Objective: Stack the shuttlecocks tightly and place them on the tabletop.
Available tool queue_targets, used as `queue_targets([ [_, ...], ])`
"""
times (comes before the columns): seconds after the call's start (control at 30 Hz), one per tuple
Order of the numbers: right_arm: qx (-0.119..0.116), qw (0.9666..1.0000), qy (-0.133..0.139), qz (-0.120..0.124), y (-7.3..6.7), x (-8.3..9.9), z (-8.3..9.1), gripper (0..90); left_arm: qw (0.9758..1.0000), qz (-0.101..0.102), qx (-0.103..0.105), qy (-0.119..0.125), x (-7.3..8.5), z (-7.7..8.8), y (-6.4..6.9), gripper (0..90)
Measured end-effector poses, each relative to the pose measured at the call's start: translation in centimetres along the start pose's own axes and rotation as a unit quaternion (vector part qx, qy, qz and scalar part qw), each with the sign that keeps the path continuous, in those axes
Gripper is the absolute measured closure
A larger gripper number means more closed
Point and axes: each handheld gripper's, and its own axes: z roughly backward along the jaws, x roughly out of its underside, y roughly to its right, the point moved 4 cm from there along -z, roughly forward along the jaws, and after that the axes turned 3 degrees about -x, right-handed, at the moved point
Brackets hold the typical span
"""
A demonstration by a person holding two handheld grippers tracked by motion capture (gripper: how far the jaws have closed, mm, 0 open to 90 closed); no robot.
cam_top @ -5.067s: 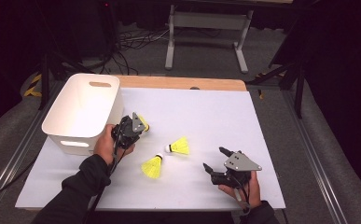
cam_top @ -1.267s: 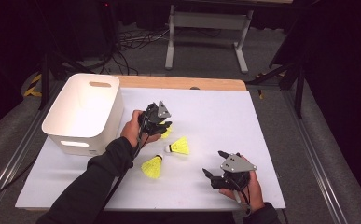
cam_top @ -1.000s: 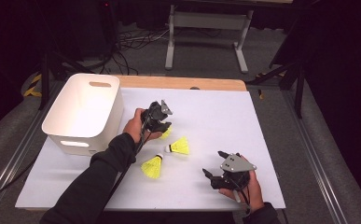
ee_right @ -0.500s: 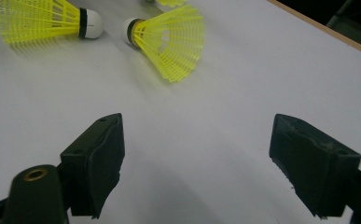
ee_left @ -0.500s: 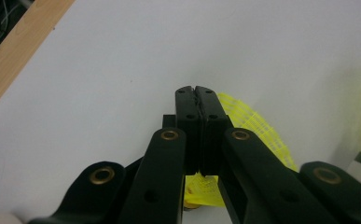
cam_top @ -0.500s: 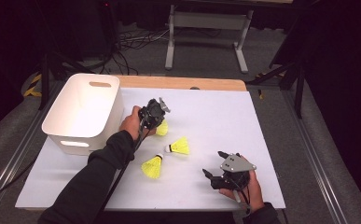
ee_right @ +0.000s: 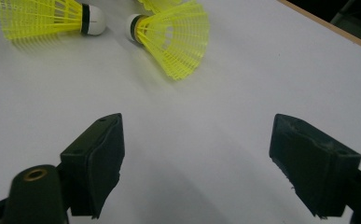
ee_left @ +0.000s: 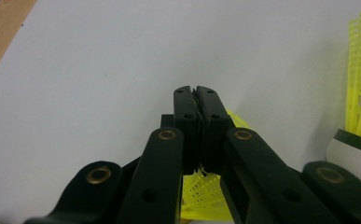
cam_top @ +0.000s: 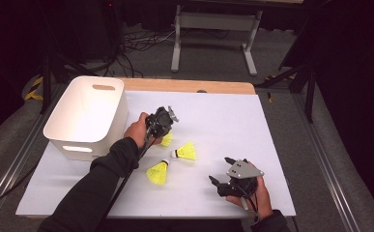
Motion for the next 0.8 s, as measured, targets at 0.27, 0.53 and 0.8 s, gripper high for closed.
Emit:
queue_targets([
  [0.27,-0.006,1.0000,0.004,-0.002,-0.11,-0.10,-0.06,18.9,1.0000,0.005,0.001,0.004,-0.47,-0.56,-0.01,85.0],
  [0.53,-0.003,1.0000,0.002,-0.003,-0.03,0.00,-0.03,18.8,0.9999,0.013,0.003,0.009,-0.39,-0.26,-0.13,76.9],
  [0.8,-0.002,1.0000,0.006,-0.003,-0.03,-0.08,-0.02,18.8,0.9995,0.018,0.012,0.023,-0.30,0.44,-0.22,68.3],
])
